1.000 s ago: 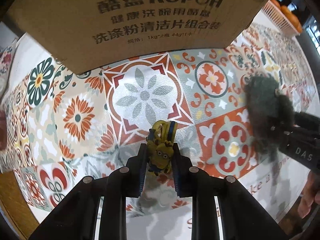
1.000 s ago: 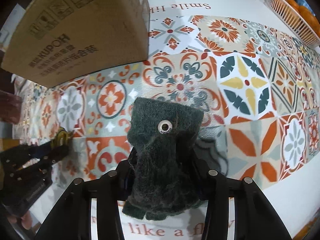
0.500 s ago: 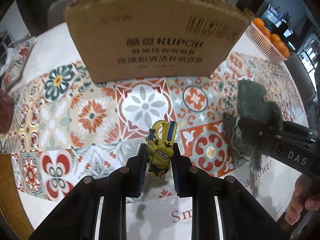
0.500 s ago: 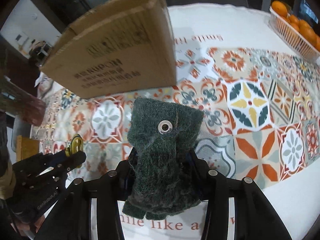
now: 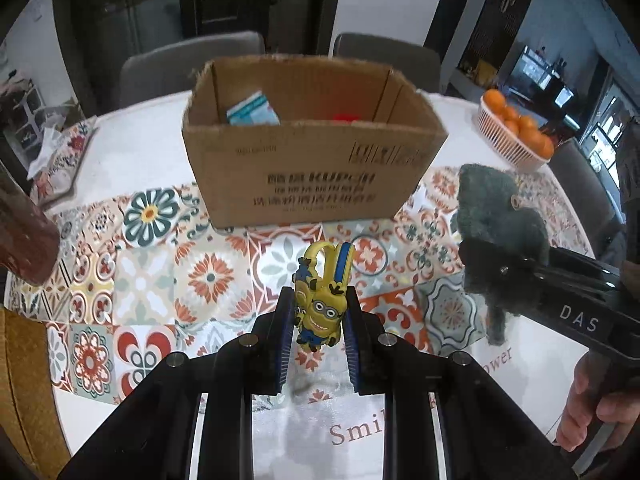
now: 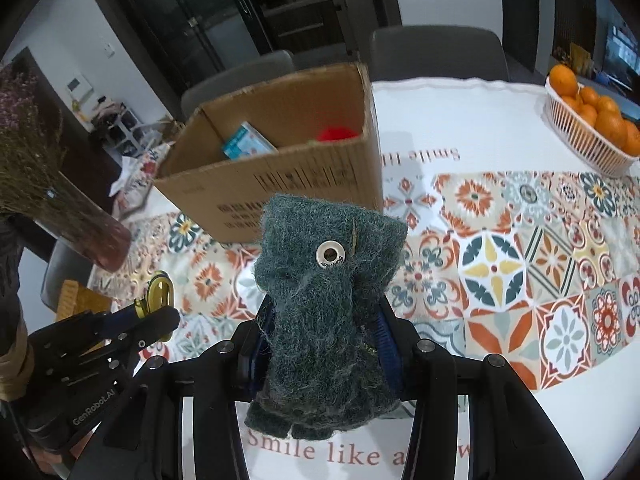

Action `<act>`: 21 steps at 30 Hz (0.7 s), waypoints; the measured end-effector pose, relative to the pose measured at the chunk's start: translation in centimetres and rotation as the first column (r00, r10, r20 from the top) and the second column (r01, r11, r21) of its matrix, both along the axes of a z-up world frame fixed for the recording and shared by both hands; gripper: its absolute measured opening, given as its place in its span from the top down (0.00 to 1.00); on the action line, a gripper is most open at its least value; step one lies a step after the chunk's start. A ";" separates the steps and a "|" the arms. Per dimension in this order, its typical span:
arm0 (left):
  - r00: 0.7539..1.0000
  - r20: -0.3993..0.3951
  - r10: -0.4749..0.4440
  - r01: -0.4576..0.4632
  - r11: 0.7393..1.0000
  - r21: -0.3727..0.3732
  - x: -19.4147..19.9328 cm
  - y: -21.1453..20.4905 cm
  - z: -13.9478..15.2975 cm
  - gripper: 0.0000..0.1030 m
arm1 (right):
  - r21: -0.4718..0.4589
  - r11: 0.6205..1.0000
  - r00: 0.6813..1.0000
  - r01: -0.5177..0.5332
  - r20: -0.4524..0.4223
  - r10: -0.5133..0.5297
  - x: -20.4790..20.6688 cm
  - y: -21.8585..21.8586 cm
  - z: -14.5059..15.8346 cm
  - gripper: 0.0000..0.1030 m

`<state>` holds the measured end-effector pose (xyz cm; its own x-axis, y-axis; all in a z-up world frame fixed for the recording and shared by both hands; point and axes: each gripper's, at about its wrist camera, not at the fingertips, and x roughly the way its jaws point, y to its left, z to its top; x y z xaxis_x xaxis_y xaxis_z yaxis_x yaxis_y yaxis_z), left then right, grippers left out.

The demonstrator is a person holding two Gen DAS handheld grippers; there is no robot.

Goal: Organize soft objects
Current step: 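Lift the minion toy and green plush and carry both over the box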

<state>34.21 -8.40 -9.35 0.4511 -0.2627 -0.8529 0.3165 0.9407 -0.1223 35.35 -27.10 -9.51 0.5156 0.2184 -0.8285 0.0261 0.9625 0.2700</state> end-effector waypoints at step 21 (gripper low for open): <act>0.973 0.228 0.038 -0.027 0.998 -0.052 0.0 0.7 7.9 0.77 | 0.022 0.999 0.975 -0.037 0.221 0.031 0.3 1.1 7.2 0.54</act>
<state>34.24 -7.74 -1.46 0.6415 -0.2826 -0.7132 0.3106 0.9457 -0.0954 35.68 -26.04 -2.32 0.6769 0.2589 -0.6890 -0.0696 0.9544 0.2903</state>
